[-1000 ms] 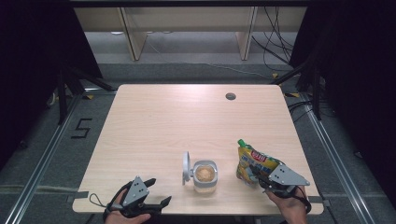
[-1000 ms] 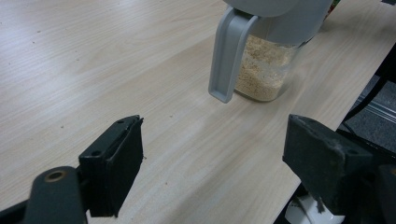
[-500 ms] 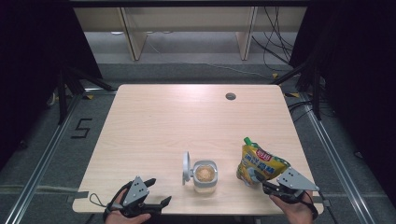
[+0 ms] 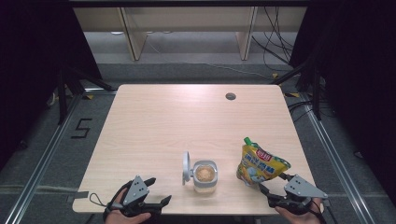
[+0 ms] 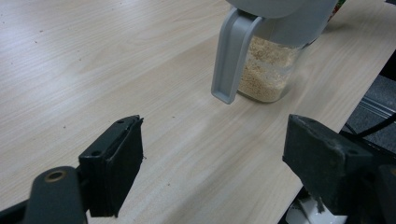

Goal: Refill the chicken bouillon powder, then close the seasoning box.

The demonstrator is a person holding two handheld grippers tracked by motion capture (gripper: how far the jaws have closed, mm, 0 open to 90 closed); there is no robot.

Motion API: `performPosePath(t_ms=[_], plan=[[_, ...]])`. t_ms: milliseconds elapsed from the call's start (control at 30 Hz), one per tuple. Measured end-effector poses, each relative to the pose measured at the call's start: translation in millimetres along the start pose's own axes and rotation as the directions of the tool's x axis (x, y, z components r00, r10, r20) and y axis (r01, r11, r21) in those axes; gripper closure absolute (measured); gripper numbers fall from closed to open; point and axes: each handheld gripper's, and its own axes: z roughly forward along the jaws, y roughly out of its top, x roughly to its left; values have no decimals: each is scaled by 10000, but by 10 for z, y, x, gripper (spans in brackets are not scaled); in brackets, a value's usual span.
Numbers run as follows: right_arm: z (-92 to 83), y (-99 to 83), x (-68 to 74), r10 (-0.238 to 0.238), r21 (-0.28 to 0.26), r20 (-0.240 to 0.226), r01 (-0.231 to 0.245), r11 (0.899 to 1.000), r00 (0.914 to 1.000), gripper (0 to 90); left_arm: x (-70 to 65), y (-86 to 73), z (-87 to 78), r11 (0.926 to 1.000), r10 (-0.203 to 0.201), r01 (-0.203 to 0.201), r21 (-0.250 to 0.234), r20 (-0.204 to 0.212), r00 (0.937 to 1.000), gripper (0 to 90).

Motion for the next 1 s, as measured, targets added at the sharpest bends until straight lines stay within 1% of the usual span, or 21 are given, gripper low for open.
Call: performPosePath(t_ms=[33, 67, 167, 200, 300, 333, 367, 400, 433, 467, 500, 533, 600, 667, 767, 800, 833, 867, 933, 967, 1000], plan=[[-17, -10, 22, 193, 186, -10, -192, 9996, 9998, 250, 0, 0, -1, 10000, 6, -6, 3, -3, 10000, 193], [-10, -11, -2, -49, -46, 20, 49, 10000, 10000, 250, 0, 0, 0, 10000, -3, 3, -14, -7, 10000, 193], [-36, -26, 6, 55, -111, 53, -54, 9999, 10000, 236, 1, 1, 2, 10000, -59, 59, 0, -29, 10000, 194], [-57, -29, 29, 420, 24, -19, -420, 9991, 9991, 237, 4, 2, -2, 10000, -33, 33, 13, -34, 10000, 194], [-97, -49, 14, 257, -149, 52, -256, 9996, 9997, 234, 6, 1, -3, 10000, 1, 0, 63, -84, 10000, 193], [-132, -54, 36, 504, 125, 37, -504, 9986, 9987, 232, 2, 1, -3, 10000, -16, 16, 32, -50, 10000, 193], [-126, -59, 17, 127, -29, -3, -127, 9999, 9999, 230, 1, 0, 1, 10000, -40, 40, 16, -23, 10000, 193], [-136, -69, 37, 319, 16, -5, -319, 9995, 9995, 228, 0, 1, 1, 10000, -58, 58, 7, -21, 10000, 193], [-146, -78, 45, 217, 32, 5, -218, 9998, 9998, 225, 1, 0, 1, 10000, -54, 54, 10, -22, 10000, 193], [-153, -82, 60, 476, 133, -176, -473, 9988, 9987, 221, 3, 2, -2, 10000, -16, 16, 37, -32, 10000, 193], [-166, -86, 55, 236, 201, -112, -234, 9995, 9997, 209, 4, 2, -3, 10000, -18, 18, 28, -45, 10000, 194], [-181, -94, 79, 558, 392, -115, -553, 9977, 9984, 200, 4, 2, -3, 10000, -34, 34, 26, -48, 10000, 193], [-172, -112, 78, 275, 425, -313, -261, 9988, 9991, 201, 5, 2, -1, 10000, -39, 39, -4, -22, 10000, 194], [-191, -125, 108, 520, 573, -226, -507, 9971, 9984, 199, 4, 3, -1, 10000, -36, 36, -12, -20, 10000, 193], [-195, -137, 115, 261, 502, -251, -249, 9984, 9993, 185, 0, 7, -6, 10000, -26, 26, 9, -41, 10000, 194], [-203, -138, 137, 419, 602, -353, -397, 9974, 9985, 185, 0, 1, 0, 10000, -43, 43, -32, -42, 10000, 193], [-207, -139, 128, 145, 472, -231, -134, 9988, 9996, 187, 1, 0, -1, 10000, -40, 40, -10, -36, 10000, 193], [-214, -139, 143, 331, 563, -324, -312, 9979, 9989, 187, 1, 1, -7, 10000, -28, 28, 3, -64, 10000, 192], [-215, -143, 144, 246, 631, -262, -230, 9977, 9994, 185, -2, 12, -9, 9999, -113, 112, -120, -89, 9999, 191], [-226, -143, 147, 330, 680, -313, -308, 9972, 9990, 187, 15, 25, -9, 9999, 104, -105, -126, -118, 9999, 190], [-225, -145, 139, 249, 631, -340, -227, 9978, 9991, 186, 12, 30, -5, 10000, -57, 57, 2, -180, 9998, 185]])
